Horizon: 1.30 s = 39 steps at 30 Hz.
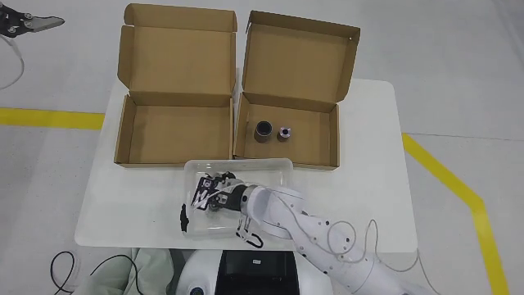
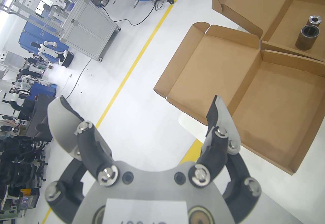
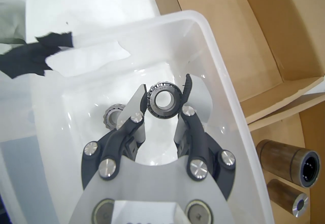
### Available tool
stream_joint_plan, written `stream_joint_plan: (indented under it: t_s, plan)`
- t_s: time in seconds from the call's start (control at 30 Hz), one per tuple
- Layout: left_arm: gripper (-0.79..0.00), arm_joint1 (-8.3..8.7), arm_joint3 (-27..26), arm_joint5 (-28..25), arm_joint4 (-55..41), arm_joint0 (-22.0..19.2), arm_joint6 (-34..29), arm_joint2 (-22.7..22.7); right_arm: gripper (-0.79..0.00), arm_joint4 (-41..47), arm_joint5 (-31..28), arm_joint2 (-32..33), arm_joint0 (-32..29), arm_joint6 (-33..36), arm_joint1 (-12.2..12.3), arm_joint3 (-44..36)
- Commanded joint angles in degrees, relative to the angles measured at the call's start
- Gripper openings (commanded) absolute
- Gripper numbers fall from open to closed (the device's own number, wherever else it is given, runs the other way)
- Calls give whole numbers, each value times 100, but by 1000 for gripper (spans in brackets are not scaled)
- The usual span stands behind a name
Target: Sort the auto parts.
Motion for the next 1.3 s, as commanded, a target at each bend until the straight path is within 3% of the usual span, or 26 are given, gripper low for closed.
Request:
stream_joint_plan:
  t_s: [0.0,0.53,0.8,1.27]
  plan:
    - [0,0,0,0,0,0,0,0,-785,2,-35,47,-69,-202,23,-67]
    - [0,0,0,0,0,0,0,0,-785,394,-737,510,-230,-2747,156,0]
    - [0,0,0,0,0,0,0,0,-785,456,-954,602,64,-3173,134,-229]
    - [0,0,0,0,0,0,0,0,-785,655,-1027,801,707,-3135,45,-658]
